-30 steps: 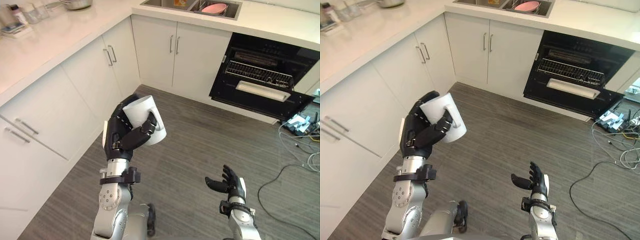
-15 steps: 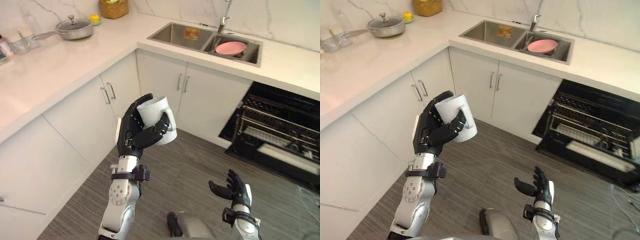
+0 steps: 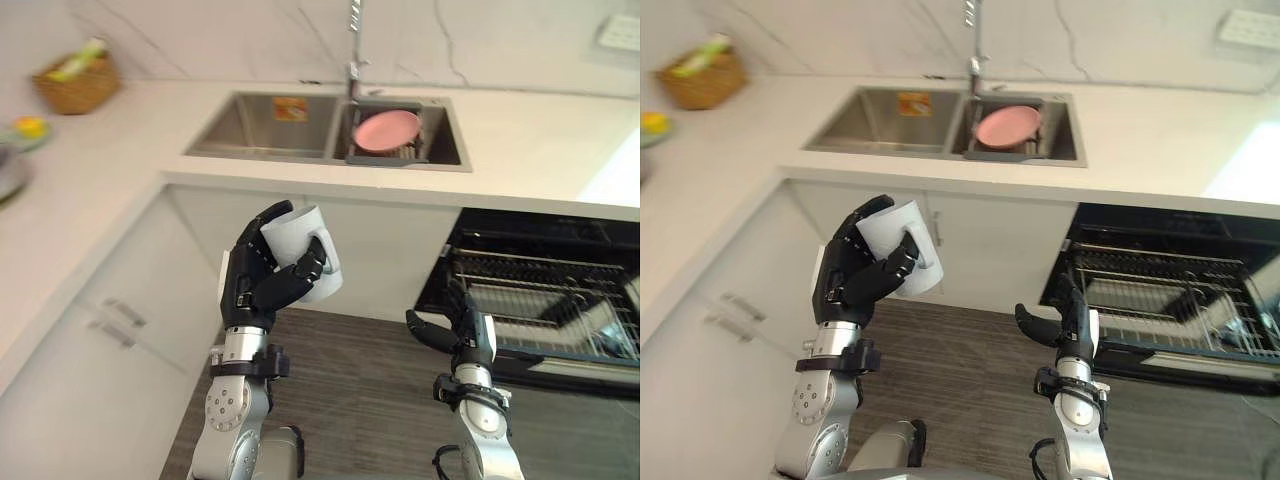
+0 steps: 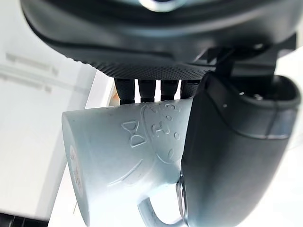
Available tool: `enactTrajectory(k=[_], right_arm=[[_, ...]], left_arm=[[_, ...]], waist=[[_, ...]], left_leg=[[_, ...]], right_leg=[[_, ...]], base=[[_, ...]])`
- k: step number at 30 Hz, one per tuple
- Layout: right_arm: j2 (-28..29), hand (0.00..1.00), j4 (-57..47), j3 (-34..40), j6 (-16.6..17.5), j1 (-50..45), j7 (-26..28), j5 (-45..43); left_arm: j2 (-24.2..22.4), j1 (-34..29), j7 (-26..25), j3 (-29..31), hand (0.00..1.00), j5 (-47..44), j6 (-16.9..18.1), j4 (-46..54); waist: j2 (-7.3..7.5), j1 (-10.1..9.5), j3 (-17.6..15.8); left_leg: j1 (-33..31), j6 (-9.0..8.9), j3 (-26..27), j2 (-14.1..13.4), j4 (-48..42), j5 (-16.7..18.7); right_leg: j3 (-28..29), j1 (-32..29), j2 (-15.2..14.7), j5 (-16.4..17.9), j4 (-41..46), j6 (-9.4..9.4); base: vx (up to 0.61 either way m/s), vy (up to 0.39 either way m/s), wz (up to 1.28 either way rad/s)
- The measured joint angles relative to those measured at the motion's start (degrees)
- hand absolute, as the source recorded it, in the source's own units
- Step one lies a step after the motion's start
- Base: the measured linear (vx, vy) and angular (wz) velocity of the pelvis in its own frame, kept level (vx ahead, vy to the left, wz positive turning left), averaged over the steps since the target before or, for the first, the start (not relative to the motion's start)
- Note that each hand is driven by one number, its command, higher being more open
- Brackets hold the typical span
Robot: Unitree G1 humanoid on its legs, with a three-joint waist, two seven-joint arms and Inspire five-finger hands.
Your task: Walk over to the sink, pick up the cup, carry it to the dishwasher, place the cup inside the dishwasher, then close the dishwasher door
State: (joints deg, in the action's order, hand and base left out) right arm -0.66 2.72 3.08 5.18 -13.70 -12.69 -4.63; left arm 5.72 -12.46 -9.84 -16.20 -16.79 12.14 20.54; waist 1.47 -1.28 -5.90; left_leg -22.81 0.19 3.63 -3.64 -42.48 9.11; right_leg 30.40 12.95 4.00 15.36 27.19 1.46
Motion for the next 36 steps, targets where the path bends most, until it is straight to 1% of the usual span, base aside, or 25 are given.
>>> enactTrajectory(k=[1,2,3,4,5,7,8,9,10,11,12,13,14,15,16,18,19,20,22,23,24,26,30,33,36], right_arm=[[1.47,0.9,-3.2,0.09,0.26,-0.9,-0.73,0.41],[2.43,0.9,-4.72,-1.02,1.09,-0.48,-1.01,0.76],[2.52,0.9,-5.4,-1.93,1.11,-0.39,-0.85,0.94],[2.42,0.9,-6.66,-2.89,1.12,0.31,-0.07,1.79],[2.64,0.9,-8.37,-4.11,1.16,0.97,0.62,2.59],[2.95,0.9,-8.53,-5.13,1.59,1.76,1.24,2.6],[2.71,0.9,-8.48,-5.46,1.74,1.97,1.26,2.61],[1.98,0.9,-8.48,-5.96,2.15,2.35,1.27,2.63],[1.11,0.9,-8.5,-5.83,2.93,2.64,1.17,2.64],[0.64,0.9,-8.51,-5.77,3.07,2.64,1.09,2.64],[-0.57,0.9,-8.47,-5.61,3.21,2.38,0.94,2.64],[-1.55,0.9,-8.58,-4.98,3.21,1.94,0.62,2.64],[-1.7,0.9,-8.78,-4.57,3.22,2.01,0.5,2.64],[-1.8,0.9,-9.87,-4.28,3.2,1.86,0.23,2.61],[-1.82,0.9,-10.47,-4.48,3.2,1.72,0.1,2.59],[-1.54,0.9,-11.81,-4.66,3.2,1.68,0.01,2.59],[-1.62,0.9,-13.45,-4.65,3.37,1.8,0.01,2.58],[-1.66,0.9,-14.0,-4.65,3.7,2.09,-0.02,2.58],[-1.68,0.9,-14.39,-4.64,4.45,3.31,-0.14,2.58],[-1.78,0.9,-14.3,-4.56,4.51,3.45,-0.23,2.58],[-1.72,0.9,-13.56,-4.56,4.53,3.29,-0.24,2.57],[-1.31,0.9,-13.6,-4.42,4.47,1.4,0.07,2.58],[-1.26,0.9,-13.58,-4.45,4.46,1.34,1.18,2.52],[-1.24,0.9,-13.57,-4.44,4.47,1.28,2.16,2.5],[-1.4,0.9,-13.57,-4.23,4.47,1.24,2.96,2.12]], left_arm=[[1.12,0.07,0.25,-1.15,0.3,0.09,0.15,0.28],[1.52,-0.09,0.16,-1.42,0.3,0.37,0.43,0.36],[1.4,0.02,-0.03,-1.28,0.3,0.54,0.41,-0.16],[0.95,0.22,-0.28,-1.11,0.3,0.56,0.25,-0.38],[0.05,0.42,-0.33,-1.18,0.3,0.77,0.22,-1.13],[-0.03,0.41,-0.36,-0.94,0.3,1.01,0.42,-1.18],[-0.02,0.38,-0.38,-0.61,0.3,1.02,0.57,-1.26],[0.1,0.51,-0.36,0.13,0.3,1.1,0.84,-1.59],[0.16,1.01,-0.38,0.63,0.3,1.14,1.35,-2.74],[0.12,1.14,-0.4,1.17,0.3,1.19,1.38,-3.54],[-0.39,1.29,-0.72,1.37,0.3,1.35,1.38,-5.96],[-0.84,1.08,-1.32,1.34,0.3,2.07,1.17,-7.7],[-1.02,1.05,-1.37,1.37,0.3,2.29,1.06,-7.83],[-2.13,1.11,-1.43,1.92,0.3,2.28,1.03,-7.75],[-2.55,1.04,-1.49,2.41,0.3,2.28,0.97,-7.72],[-2.88,0.87,-1.46,2.15,0.3,2.3,0.95,-7.5],[-2.98,0.88,-1.38,2.09,0.3,2.32,0.96,-7.05],[-2.99,0.91,-1.38,2.23,0.3,2.34,0.97,-6.75],[-2.83,1.37,-1.5,2.6,0.3,2.45,0.99,-6.46],[-2.85,1.57,-1.61,2.52,0.3,2.81,1.0,-6.46],[-2.58,1.64,-1.64,2.39,0.3,3.2,1.02,-6.62],[-1.96,1.71,-1.6,2.05,0.3,3.32,0.98,-6.83],[-1.92,1.82,-1.6,1.8,0.3,3.35,0.97,-6.82],[-1.74,1.85,-1.6,1.59,0.3,3.44,0.96,-6.82],[-1.42,2.18,-1.59,1.7,0.3,3.83,0.96,-6.87]], waist=[[1.64,0.7,0.69],[3.85,0.9,1.21],[4.76,0.89,1.93],[3.99,0.58,1.8],[1.81,0.45,1.3],[0.22,0.25,0.89],[0.21,0.33,1.36],[0.4,1.12,2.22],[0.66,2.11,2.23],[0.83,2.48,2.31],[0.3,3.94,2.32],[-1.44,3.94,2.49],[-2.0,3.68,2.14],[-3.41,3.54,1.34],[-3.84,3.46,1.03],[-3.81,2.42,1.03],[-3.66,2.1,0.97],[-3.71,1.98,1.02],[-4.05,1.88,1.23],[-4.15,2.14,1.22],[-3.39,2.12,1.06],[-1.76,3.37,1.9],[-1.55,3.43,2.23],[-1.53,3.41,2.28],[-1.66,3.71,2.66]], left_leg=[[0.78,-1.4,2.62,2.02,4.11,2.01],[5.69,6.45,7.69,3.42,12.97,0.41],[6.61,7.48,8.7,3.79,13.31,1.05],[7.89,8.42,9.65,2.72,13.26,2.53],[11.2,7.67,10.99,0.12,14.81,4.03],[15.95,6.28,13.33,-2.13,18.82,4.86],[16.91,6.02,14.02,-2.5,20.03,4.84],[18.26,5.09,15.06,-2.54,21.81,4.52],[19.82,3.69,15.37,-2.13,21.65,5.37],[20.5,2.56,15.34,-1.78,20.86,6.12],[21.68,0.89,13.73,-1.77,18.15,8.14],[21.71,-0.08,12.68,-2.89,15.5,8.81],[20.85,-0.08,11.99,-3.53,13.02,8.81],[17.07,-0.8,9.6,-5.49,4.14,8.19],[14.76,-1.39,8.54,-6.54,-1.35,7.4],[13.74,-1.56,6.0,-6.1,-3.32,8.48],[13.27,-1.58,3.26,-4.58,-0.46,9.71],[12.98,-1.54,1.47,-3.63,1.55,10.07],[11.93,-2.14,-5.19,-0.42,8.88,10.14],[12.9,-2.55,-8.24,0.7,16.71,5.74],[14.44,-1.98,-7.51,0.9,17.87,2.12],[16.45,-1.21,-6.61,2.67,20.01,1.21],[18.0,-0.37,-4.23,3.84,22.55,0.68],[20.11,-0.18,-2.45,3.47,24.92,0.54],[22.26,0.03,-0.5,3.12,27.51,0.4]], right_leg=[[-1.84,-1.49,-0.61,-0.34,7.16,0.84],[-3.81,-4.08,-3.62,2.86,13.24,2.79],[-3.8,-5.21,-4.62,3.98,13.83,2.43],[-5.17,-7.46,-4.46,5.8,13.82,2.26],[-10.11,-11.43,-3.5,8.14,12.31,2.02],[-17.06,-16.91,-2.41,8.66,10.8,1.32],[-19.44,-18.83,-2.3,8.4,9.08,1.09],[-23.78,-21.42,-2.29,6.99,3.39,0.09],[-25.76,-22.58,-1.7,2.79,-1.9,-1.04],[-25.65,-22.74,-1.39,-0.35,-3.56,-1.55],[-26.3,-21.2,-1.23,-4.7,-3.66,-2.46],[-26.35,-19.31,-0.34,-4.35,-5.17,-2.97],[-26.05,-18.8,0.11,-4.33,-5.71,-3.06],[-25.68,-16.96,1.23,-4.62,-7.39,-3.78],[-25.09,-15.6,1.74,-4.74,-8.46,-4.31],[-22.52,-12.79,1.97,-4.71,-10.28,-4.98],[-20.78,-11.89,1.88,-4.61,-10.87,-5.1],[-19.71,-11.69,1.84,-4.57,-11.06,-5.12],[-17.29,-11.53,1.36,-4.55,-11.17,-5.02],[-16.52,-11.02,1.39,-4.21,-11.02,-4.1],[-15.32,-9.85,0.97,-3.29,-11.06,-2.78],[-14.48,-8.78,-1.2,-2.84,-11.48,-1.99],[-12.14,-8.57,-2.96,-2.83,-13.04,-0.84],[-10.17,-7.74,-3.08,-3.52,-14.43,0.2],[-8.31,-7.61,-2.95,-3.77,-14.75,0.47]], base=[[0.31,0.327,-1.06],[0.24,0.317,-0.99],[0.21,0.211,-1.05],[0.25,0.17,-1.14],[0.24,0.167,-1.14],[0.2,0.175,-0.95],[0.2,0.099,-0.67],[0.2,0.001,-0.32],[0.23,-0.019,-0.15],[0.28,-0.056,0.21],[0.31,-0.044,0.25],[0.3,-0.034,0.16],[0.32,-0.032,-0.13],[0.24,-0.033,-0.24],[0.23,-0.027,-0.28],[0.26,0.069,-0.63],[0.32,0.137,-0.78],[0.25,0.148,-0.72],[0.2,0.172,-0.7],[0.28,0.228,-0.7],[0.26,0.202,-0.51],[0.19,0.156,-0.15],[0.09,0.084,-0.22],[0.05,0.033,-0.33],[0.03,0.012,-0.42]])
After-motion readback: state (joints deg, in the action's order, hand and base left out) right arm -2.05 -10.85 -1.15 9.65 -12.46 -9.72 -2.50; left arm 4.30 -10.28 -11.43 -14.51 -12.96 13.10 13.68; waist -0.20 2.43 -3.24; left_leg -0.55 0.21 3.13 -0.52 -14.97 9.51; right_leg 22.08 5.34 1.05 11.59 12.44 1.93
